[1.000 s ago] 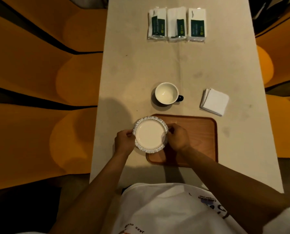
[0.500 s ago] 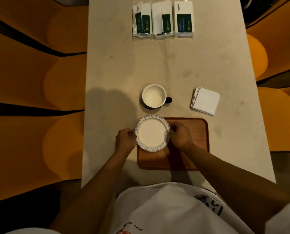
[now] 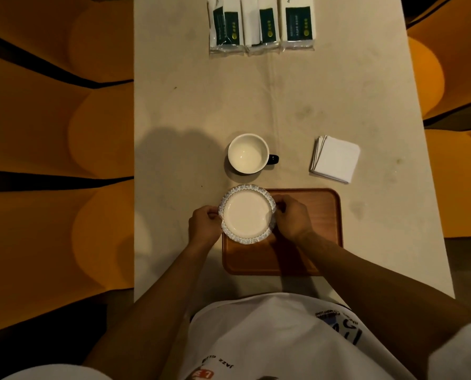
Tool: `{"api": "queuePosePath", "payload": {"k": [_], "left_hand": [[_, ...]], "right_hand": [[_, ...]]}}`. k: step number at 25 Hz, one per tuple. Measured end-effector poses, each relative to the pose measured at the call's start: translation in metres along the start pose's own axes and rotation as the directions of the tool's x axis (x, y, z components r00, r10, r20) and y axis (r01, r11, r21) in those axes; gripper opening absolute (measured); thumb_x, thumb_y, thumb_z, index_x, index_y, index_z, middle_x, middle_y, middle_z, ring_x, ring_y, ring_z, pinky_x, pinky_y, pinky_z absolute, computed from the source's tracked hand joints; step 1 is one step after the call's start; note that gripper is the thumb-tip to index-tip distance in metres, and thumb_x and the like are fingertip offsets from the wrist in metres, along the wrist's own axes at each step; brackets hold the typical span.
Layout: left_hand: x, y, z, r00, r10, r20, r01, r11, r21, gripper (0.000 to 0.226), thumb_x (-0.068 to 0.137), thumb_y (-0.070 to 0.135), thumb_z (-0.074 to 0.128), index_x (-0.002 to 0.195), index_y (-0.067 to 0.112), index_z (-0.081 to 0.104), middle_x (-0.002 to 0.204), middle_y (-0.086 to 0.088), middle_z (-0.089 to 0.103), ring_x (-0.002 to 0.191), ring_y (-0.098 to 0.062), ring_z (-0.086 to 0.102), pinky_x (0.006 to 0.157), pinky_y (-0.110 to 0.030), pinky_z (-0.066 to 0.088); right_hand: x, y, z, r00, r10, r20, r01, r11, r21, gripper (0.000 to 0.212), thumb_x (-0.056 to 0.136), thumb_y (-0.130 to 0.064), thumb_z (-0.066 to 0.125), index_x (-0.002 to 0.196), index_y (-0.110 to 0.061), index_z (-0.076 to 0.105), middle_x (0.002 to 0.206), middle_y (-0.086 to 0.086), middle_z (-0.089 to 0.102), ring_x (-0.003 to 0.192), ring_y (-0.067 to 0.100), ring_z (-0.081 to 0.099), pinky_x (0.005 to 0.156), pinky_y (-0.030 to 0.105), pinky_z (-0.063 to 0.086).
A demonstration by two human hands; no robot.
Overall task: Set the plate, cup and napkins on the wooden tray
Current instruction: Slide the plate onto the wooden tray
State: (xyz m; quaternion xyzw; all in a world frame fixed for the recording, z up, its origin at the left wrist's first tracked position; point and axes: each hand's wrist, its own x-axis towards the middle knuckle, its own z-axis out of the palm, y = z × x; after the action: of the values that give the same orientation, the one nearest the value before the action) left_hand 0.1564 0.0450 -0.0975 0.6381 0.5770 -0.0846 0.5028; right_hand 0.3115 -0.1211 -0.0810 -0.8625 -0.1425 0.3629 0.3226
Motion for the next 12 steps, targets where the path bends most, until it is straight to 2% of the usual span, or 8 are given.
{"api": "queuePosePath", "payload": {"k": [2, 8, 12], "left_hand": [[0.0011, 0.0001, -0.0001, 1.0, -0.007, 0.003, 0.007, 1.0, -0.006, 0.021, 0.079, 0.014, 0.064, 0.095, 0.023, 0.072, 0.093, -0.003, 0.076, 0.088, -0.026, 0.074, 0.082, -0.051, 0.062], [0.0027, -0.0008, -0.0016, 1.0, 0.015, 0.025, -0.015, 1.0, 0.007, 0.021, 0.078, 0.016, 0.063, 0.097, 0.021, 0.071, 0.093, -0.004, 0.075, 0.088, -0.028, 0.073, 0.082, -0.051, 0.062], [0.0032, 0.0038, -0.0028, 0.999, -0.004, 0.048, 0.003, 1.0, 0.026, 0.019, 0.079, 0.02, 0.066, 0.097, 0.024, 0.068, 0.098, -0.004, 0.075, 0.088, -0.029, 0.073, 0.083, -0.052, 0.062]], "right_hand": [[0.0002, -0.0014, -0.0003, 1.0, 0.001, -0.004, -0.001, 1.0, -0.003, 0.021, 0.093, -0.01, 0.057, 0.112, -0.014, 0.066, 0.109, 0.004, 0.071, 0.09, 0.012, 0.058, 0.08, 0.025, 0.048], [0.0009, -0.0015, 0.0008, 1.0, 0.015, -0.006, -0.015, 1.0, 0.009, 0.02, 0.093, -0.01, 0.056, 0.11, -0.014, 0.065, 0.106, 0.005, 0.071, 0.09, 0.016, 0.062, 0.076, 0.026, 0.047], [0.003, 0.0013, 0.0, 0.999, 0.027, 0.019, -0.027, 1.0, 0.006, 0.025, 0.093, -0.013, 0.057, 0.117, -0.013, 0.064, 0.115, 0.005, 0.069, 0.096, 0.016, 0.06, 0.08, 0.025, 0.044]]}}
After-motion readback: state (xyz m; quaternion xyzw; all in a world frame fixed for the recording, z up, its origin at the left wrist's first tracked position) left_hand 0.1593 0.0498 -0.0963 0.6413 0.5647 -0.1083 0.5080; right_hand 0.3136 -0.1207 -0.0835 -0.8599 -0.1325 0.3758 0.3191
